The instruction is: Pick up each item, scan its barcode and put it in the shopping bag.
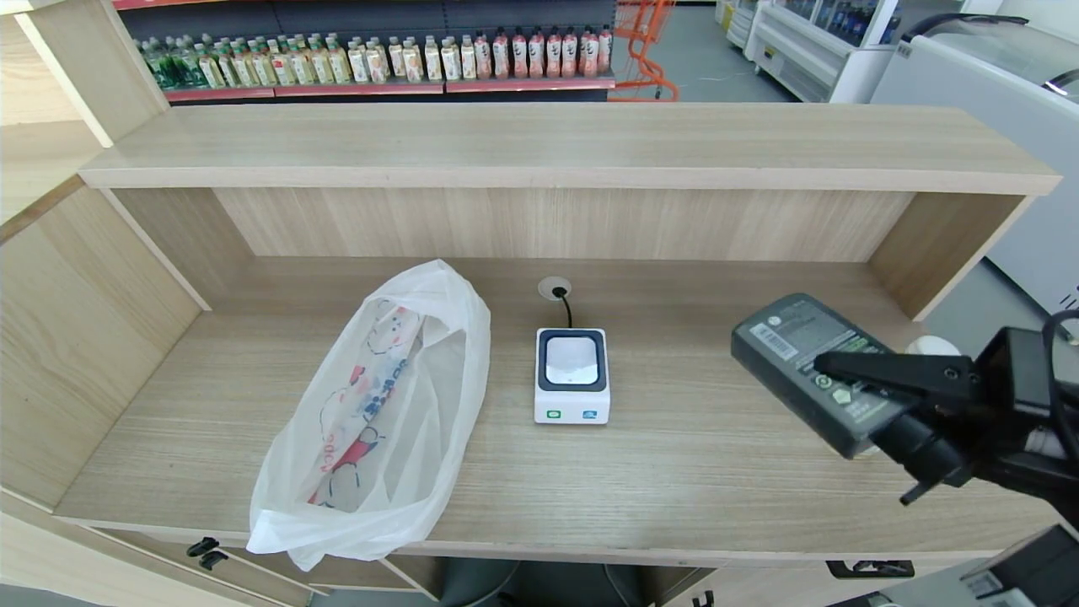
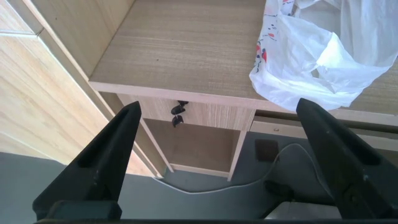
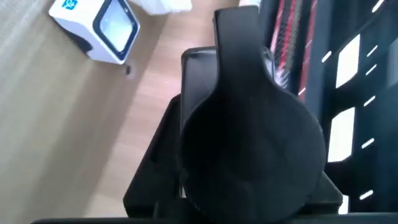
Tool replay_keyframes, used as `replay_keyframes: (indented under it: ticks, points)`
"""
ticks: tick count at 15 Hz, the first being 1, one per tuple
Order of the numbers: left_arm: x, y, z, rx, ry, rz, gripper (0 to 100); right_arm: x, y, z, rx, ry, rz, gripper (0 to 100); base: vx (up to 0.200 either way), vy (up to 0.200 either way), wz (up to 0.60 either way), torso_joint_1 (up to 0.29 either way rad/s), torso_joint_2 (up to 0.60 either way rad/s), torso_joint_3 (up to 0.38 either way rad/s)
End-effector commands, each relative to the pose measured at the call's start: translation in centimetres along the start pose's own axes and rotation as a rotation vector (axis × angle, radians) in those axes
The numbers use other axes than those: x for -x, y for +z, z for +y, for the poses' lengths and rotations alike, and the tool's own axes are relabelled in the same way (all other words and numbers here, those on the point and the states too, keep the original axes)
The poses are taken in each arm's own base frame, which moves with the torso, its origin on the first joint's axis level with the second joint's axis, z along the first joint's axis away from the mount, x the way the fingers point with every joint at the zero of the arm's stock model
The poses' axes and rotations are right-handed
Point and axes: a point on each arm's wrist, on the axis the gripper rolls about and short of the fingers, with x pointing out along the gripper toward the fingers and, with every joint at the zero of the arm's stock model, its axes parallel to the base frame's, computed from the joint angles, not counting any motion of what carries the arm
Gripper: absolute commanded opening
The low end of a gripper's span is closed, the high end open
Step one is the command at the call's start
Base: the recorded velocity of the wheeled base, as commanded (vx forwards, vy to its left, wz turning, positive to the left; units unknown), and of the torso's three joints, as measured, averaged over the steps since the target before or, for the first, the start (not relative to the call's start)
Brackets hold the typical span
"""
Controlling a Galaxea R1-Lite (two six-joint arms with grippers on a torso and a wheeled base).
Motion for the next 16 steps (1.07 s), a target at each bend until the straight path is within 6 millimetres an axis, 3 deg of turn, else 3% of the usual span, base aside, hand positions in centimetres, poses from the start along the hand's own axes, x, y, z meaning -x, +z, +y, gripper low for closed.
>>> replay_keyframes:
  ticks: [1, 4, 7, 10, 16]
  points:
    - [0.0, 0.0, 0.0, 0.0, 0.0, 0.0, 100, -2.3, 1.5, 2.3, 0.098, -0.066, -0.236, 0, 0.0, 0.0, 0.0, 0.0, 0.0, 0.0]
    - [0.0, 0.0, 0.0, 0.0, 0.0, 0.0, 100, -3.2, 2.7, 3.1, 0.24, -0.117, -0.337, 0, 0.0, 0.0, 0.0, 0.0, 0.0, 0.0]
    - [0.0, 0.0, 0.0, 0.0, 0.0, 0.0, 100, -3.7, 4.3, 3.3, 0.262, -0.176, -0.475, 0, 0.0, 0.0, 0.0, 0.0, 0.0, 0.0]
    - [0.0, 0.0, 0.0, 0.0, 0.0, 0.0, 100, -3.6, 4.3, 3.1, 0.335, -0.246, -0.491, 0, 0.0, 0.0, 0.0, 0.0, 0.0, 0.0]
    - [0.0, 0.0, 0.0, 0.0, 0.0, 0.0, 100, -4.0, 4.0, 3.2, 0.314, -0.306, -0.527, 0, 0.0, 0.0, 0.0, 0.0, 0.0, 0.0]
